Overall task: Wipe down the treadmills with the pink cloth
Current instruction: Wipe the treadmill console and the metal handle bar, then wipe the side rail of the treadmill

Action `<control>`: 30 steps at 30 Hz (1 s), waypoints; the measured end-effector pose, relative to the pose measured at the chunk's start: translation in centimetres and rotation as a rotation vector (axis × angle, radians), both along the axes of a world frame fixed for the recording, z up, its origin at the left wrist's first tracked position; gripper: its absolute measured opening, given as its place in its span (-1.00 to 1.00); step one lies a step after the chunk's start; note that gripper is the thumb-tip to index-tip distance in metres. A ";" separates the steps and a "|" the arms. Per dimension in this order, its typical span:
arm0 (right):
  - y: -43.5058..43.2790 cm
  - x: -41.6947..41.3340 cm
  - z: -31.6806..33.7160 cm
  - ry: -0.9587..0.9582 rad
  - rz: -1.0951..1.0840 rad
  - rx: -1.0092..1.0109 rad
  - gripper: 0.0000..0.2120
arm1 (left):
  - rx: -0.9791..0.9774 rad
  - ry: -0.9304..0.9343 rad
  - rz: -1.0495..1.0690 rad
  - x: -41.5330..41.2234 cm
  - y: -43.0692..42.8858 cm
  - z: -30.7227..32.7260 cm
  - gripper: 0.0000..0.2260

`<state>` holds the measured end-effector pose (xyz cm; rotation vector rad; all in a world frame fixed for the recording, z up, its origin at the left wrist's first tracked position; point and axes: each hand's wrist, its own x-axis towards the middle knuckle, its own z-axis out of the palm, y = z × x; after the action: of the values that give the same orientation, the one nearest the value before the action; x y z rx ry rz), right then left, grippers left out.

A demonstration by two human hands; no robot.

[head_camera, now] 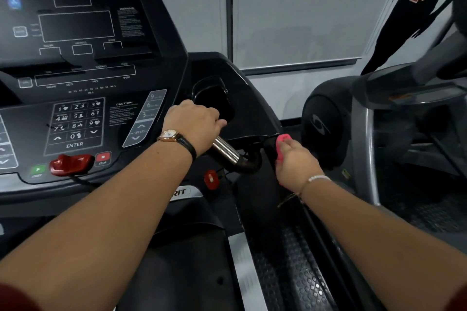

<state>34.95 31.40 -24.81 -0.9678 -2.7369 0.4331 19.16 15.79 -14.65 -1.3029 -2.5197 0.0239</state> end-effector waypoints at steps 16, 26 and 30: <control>-3.3 10.3 4.1 0.746 -0.420 -0.642 -0.93 | 0.131 -0.096 -0.100 0.4 -0.7 0.7 -0.77; -13.5 22.5 -0.3 0.122 -0.232 -0.178 -0.67 | 0.206 -0.421 -0.405 14.3 -1.4 -4.2 -0.63; -16.5 24.3 -3.4 -0.007 -0.154 0.134 -0.50 | -0.035 -0.491 -0.504 19.2 -2.8 -6.9 -0.47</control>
<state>59.20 14.87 -28.24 -1.1343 -2.6336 0.2175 38.33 13.02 -21.57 -2.1364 -2.4691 -0.4085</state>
